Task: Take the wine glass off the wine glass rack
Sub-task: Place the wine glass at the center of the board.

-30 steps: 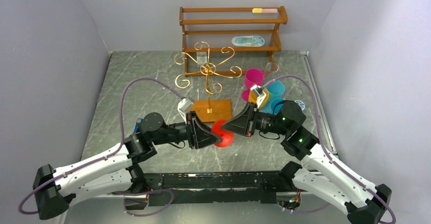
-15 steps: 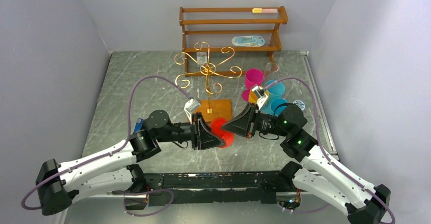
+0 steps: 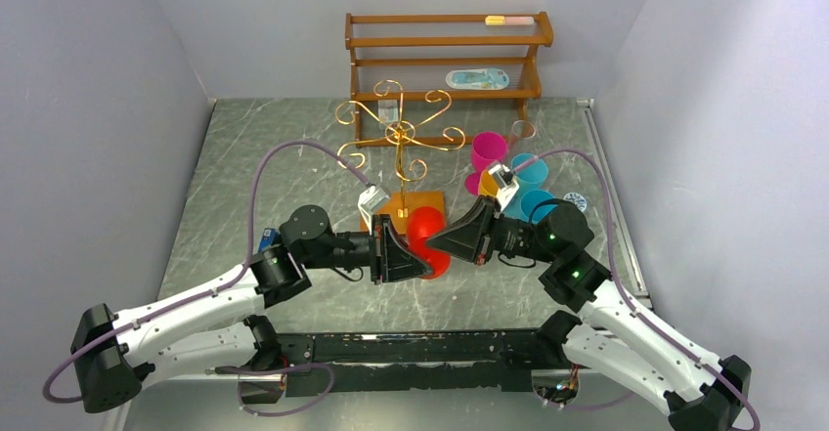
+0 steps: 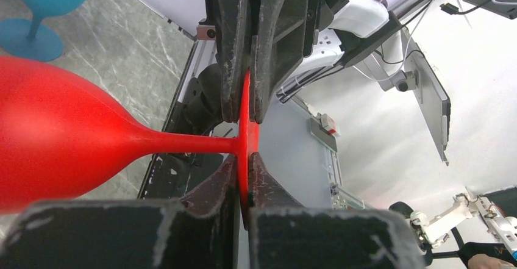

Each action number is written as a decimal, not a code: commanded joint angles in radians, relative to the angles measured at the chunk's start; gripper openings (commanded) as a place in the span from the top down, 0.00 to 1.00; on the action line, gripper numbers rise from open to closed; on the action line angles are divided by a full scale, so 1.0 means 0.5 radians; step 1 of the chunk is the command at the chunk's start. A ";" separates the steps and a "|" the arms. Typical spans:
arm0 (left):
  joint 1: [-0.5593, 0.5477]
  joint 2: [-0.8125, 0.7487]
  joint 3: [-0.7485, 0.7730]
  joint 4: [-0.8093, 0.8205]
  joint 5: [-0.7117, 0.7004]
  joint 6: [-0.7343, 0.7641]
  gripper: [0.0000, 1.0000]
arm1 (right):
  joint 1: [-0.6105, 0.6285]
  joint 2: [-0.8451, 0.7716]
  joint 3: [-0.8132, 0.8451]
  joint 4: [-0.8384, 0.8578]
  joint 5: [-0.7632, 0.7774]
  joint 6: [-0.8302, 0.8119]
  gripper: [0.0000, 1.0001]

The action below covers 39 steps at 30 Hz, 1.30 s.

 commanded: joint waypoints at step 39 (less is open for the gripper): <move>-0.007 -0.467 0.125 -1.322 0.555 2.048 0.95 | 0.021 -0.198 0.344 -0.853 1.049 -0.310 0.13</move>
